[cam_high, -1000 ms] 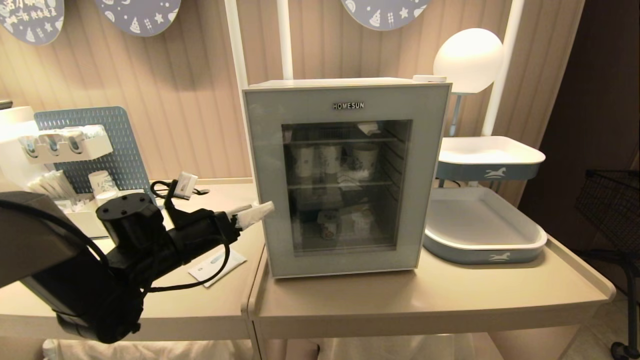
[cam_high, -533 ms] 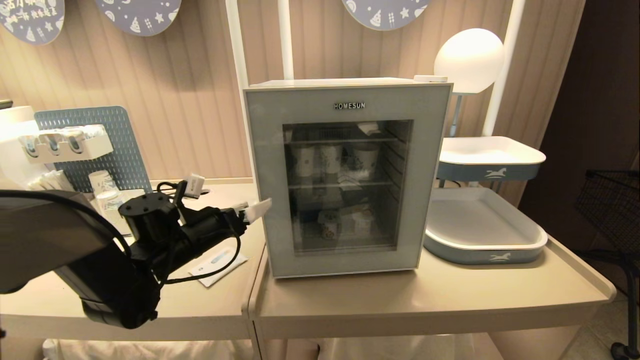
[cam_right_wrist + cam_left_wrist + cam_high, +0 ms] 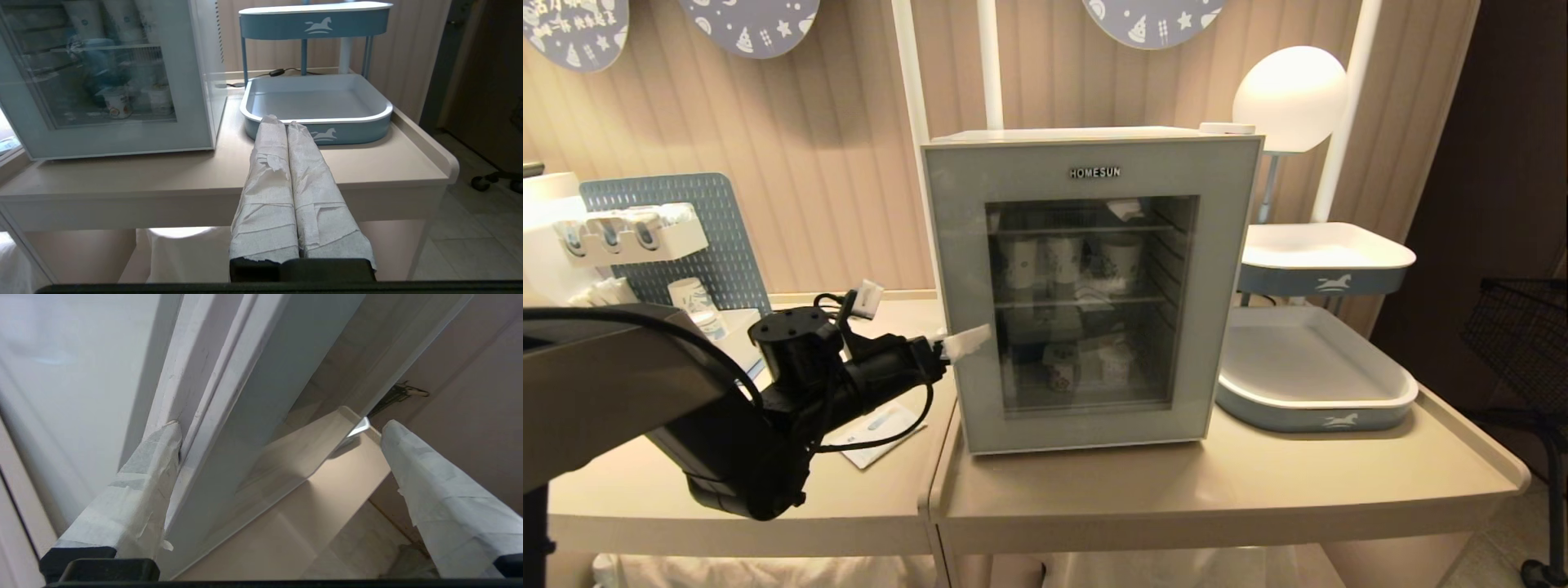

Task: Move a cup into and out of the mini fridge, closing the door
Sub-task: Open the freezer door

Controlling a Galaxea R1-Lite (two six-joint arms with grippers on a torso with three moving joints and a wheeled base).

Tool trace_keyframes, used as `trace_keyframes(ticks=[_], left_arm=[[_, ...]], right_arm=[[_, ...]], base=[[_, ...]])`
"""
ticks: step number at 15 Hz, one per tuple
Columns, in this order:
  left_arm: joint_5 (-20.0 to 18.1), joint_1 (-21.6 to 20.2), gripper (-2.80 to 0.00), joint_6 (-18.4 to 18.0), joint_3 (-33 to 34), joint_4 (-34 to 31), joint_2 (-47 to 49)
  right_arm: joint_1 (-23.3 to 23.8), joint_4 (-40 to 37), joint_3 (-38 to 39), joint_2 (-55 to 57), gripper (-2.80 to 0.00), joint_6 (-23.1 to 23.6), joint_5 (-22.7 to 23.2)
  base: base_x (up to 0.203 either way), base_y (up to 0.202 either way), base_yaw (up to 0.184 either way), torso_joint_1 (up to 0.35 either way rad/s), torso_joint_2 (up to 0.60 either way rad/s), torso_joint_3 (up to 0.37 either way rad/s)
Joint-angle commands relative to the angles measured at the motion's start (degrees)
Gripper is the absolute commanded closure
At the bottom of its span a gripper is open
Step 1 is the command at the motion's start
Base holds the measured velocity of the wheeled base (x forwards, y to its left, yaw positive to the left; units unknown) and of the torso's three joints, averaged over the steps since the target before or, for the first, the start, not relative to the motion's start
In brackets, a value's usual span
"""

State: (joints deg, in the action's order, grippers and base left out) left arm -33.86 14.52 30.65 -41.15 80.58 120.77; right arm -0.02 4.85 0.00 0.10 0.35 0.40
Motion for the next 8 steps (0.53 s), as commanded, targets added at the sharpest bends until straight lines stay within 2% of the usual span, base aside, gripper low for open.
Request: trace_keyframes(ticks=[1, 4, 8], left_arm=[[-2.33, 0.19, -2.8, 1.69, 0.68, 0.93, -1.79], [-6.3, 0.08, -2.8, 5.06, 2.14, 1.29, -4.52], [-9.44, 0.05, -2.8, 6.1, 6.21, 1.53, -9.18]], right_arm=[[-0.06, 0.07, 2.02, 0.08, 0.0, 0.09, 0.03], [-0.06, 0.07, 2.02, 0.08, 0.0, 0.09, 0.03], [-0.06, 0.07, 2.02, 0.08, 0.0, 0.09, 0.03]], base=[[0.0, 0.0, 0.0, 0.0, 0.0, 0.0], [0.0, 0.0, 0.0, 0.0, 0.0, 0.0], [0.0, 0.0, 0.0, 0.0, 0.0, 0.0]])
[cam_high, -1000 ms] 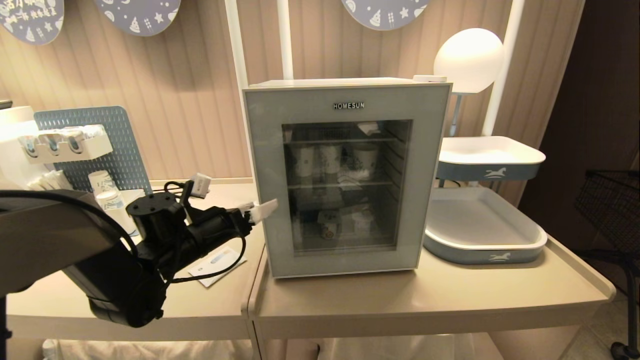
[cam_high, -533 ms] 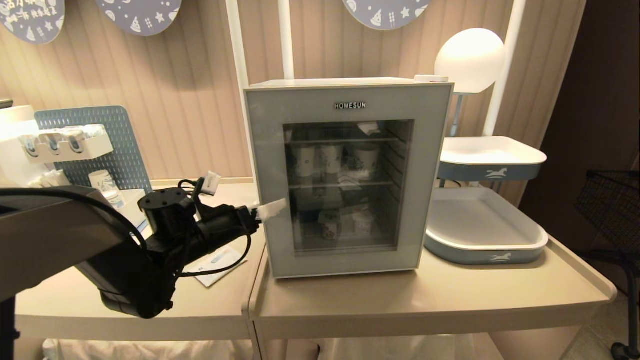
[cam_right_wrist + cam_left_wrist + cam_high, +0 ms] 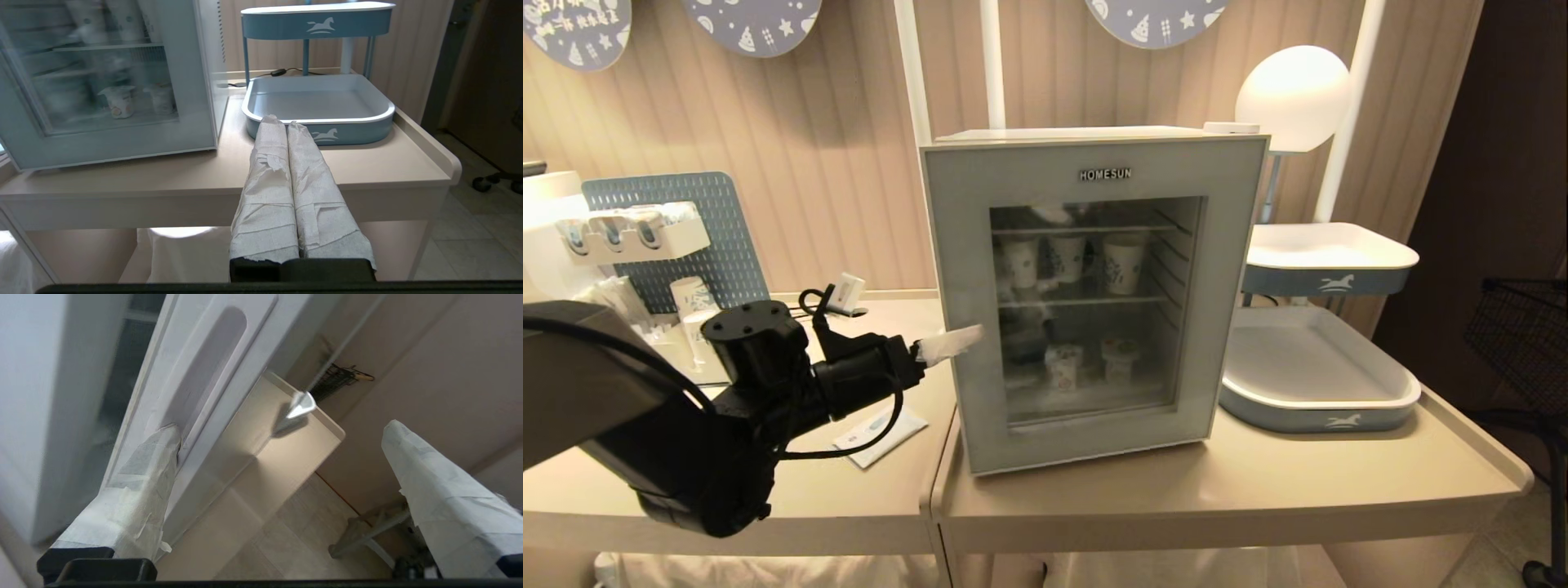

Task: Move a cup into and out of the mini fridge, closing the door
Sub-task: Open the freezer door

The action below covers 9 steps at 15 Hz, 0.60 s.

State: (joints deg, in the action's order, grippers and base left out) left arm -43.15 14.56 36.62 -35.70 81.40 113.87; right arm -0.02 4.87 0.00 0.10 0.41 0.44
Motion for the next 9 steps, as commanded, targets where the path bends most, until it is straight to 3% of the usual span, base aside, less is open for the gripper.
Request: trace_keyframes(ticks=[1, 4, 6, 8, 9], left_arm=[[-1.13, 0.03, -2.8, 0.45, 2.77, 0.98, -4.2], [-4.25, -0.29, -2.8, 1.48, 11.15, 2.88, -10.12], [-5.24, -2.9, -2.8, 1.81, 17.07, 5.32, -12.21], [-5.25, -5.63, -2.8, 1.31, 17.32, 6.14, -9.23], [-4.64, -6.19, -1.06, -0.24, 16.76, 6.21, -7.07]], right_arm=[[-0.06, 0.05, 2.02, 0.08, 0.0, 0.02, 0.0], [-0.06, 0.05, 2.02, 0.08, 0.0, -0.06, 0.0], [-0.07, 0.05, 2.02, 0.08, 0.0, -0.05, 0.0], [-0.06, 0.05, 2.02, 0.08, 0.0, -0.06, 0.0], [-0.06, 0.05, 2.02, 0.08, 0.0, -0.06, 0.0]], base=[[0.0, 0.0, 0.0, 0.0, 0.0, 0.0], [0.0, 0.0, 0.0, 0.0, 0.0, 0.0], [0.0, 0.0, 0.0, 0.0, 0.0, 0.0], [0.0, 0.0, 0.0, 0.0, 0.0, 0.0], [0.0, 0.0, 0.0, 0.0, 0.0, 0.0]])
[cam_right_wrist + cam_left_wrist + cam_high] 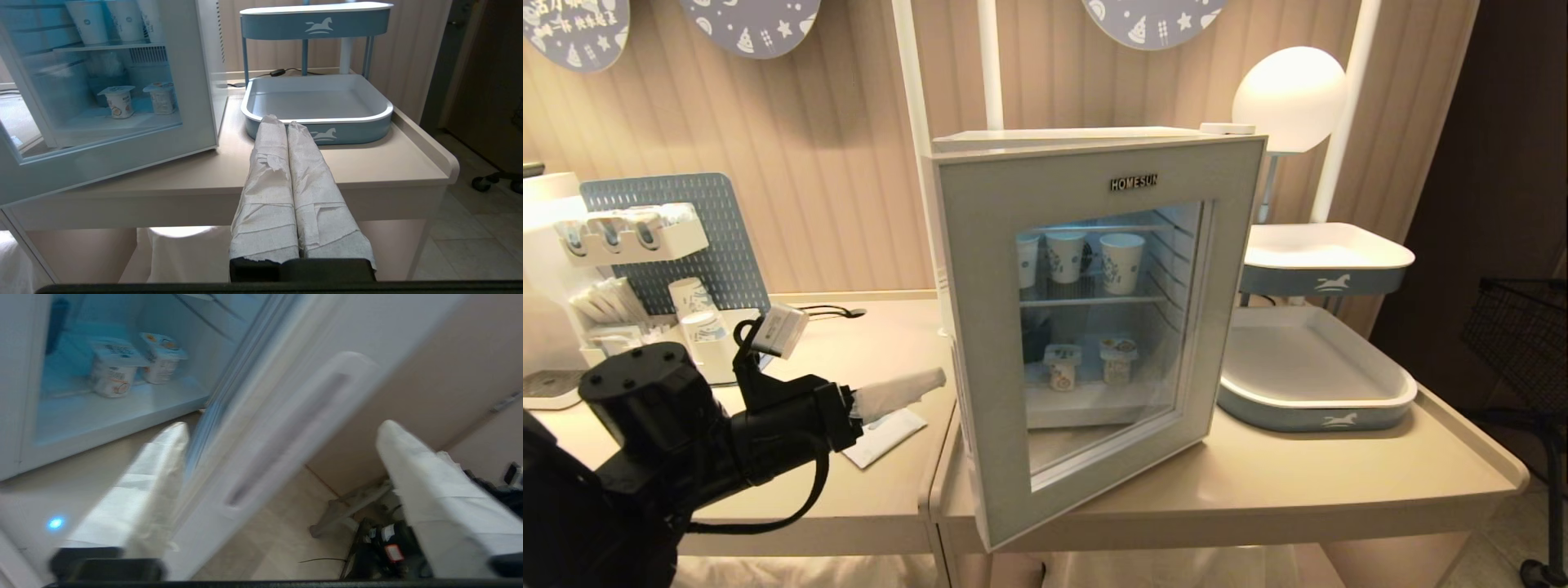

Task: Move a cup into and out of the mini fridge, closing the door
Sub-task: Open the freezer door

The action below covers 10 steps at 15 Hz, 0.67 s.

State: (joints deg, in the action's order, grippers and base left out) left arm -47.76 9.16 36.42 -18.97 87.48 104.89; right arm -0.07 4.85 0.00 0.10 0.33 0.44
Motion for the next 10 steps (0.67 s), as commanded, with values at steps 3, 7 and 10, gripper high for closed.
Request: trace_keyframes(ticks=[3, 7, 10], left_arm=[[2.86, -1.07, 0.0, -5.2, -0.98, 0.18, 6.42], [5.55, 2.91, 0.0, -9.95, -4.43, 0.18, 12.62], [7.48, 8.75, 0.0, -10.95, -4.3, 0.18, 13.62]], right_arm=[[-0.01, 0.07, 2.02, 0.08, 0.0, 0.1, 0.0], [-0.01, 0.07, 2.02, 0.08, 0.0, 0.11, 0.0], [-0.01, 0.07, 2.02, 0.08, 0.0, 0.02, 0.0]], base=[[0.0, 0.0, 0.0, 0.0, 0.0, 0.0], [0.0, 0.0, 0.0, 0.0, 0.0, 0.0], [0.0, 0.0, 0.0, 0.0, 0.0, 0.0]])
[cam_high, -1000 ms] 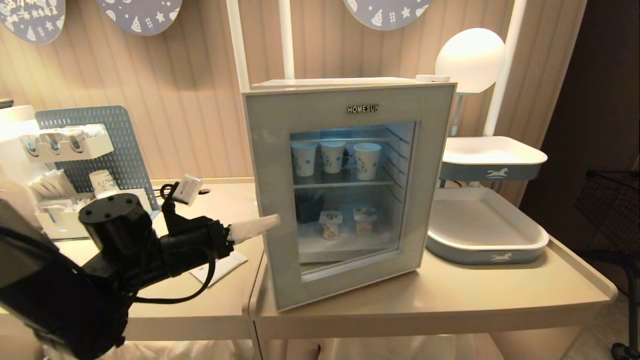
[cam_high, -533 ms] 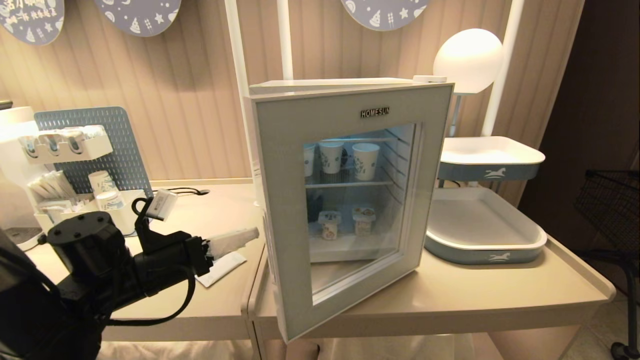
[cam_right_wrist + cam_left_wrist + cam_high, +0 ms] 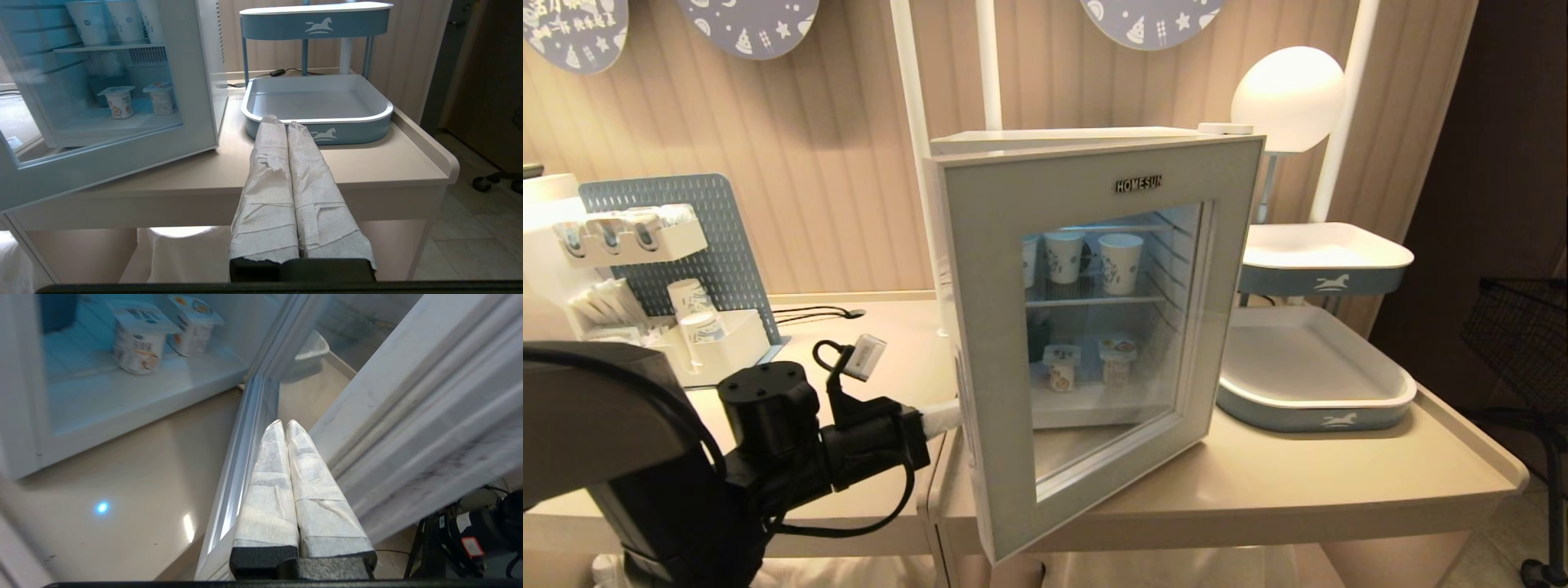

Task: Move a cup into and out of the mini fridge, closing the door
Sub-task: Open the freezer door

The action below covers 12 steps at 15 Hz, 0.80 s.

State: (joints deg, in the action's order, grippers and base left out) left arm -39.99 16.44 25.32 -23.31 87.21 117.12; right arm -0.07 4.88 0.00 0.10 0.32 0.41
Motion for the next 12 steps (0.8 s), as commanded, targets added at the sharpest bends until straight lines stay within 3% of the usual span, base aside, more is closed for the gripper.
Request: trace_keyframes(ticks=[1, 6, 12], left_arm=[[-0.14, 3.19, 0.0, 0.14, 0.48, 0.45, 1.03], [-0.76, 10.25, 0.0, 1.35, 6.43, 0.45, -8.03], [-0.77, 29.42, 0.0, 7.22, 8.75, -0.15, -15.21]], right_arm=[[-0.01, 0.05, 2.02, 0.08, 0.0, 0.03, 0.03], [-0.01, 0.05, 2.02, 0.08, 0.0, 0.03, 0.03], [-0.01, 0.05, 2.02, 0.08, 0.0, 0.04, 0.03]], base=[[0.0, 0.0, 0.0, 0.0, 0.0, 0.0], [0.0, 0.0, 0.0, 0.0, 0.0, 0.0], [0.0, 0.0, 0.0, 0.0, 0.0, 0.0]])
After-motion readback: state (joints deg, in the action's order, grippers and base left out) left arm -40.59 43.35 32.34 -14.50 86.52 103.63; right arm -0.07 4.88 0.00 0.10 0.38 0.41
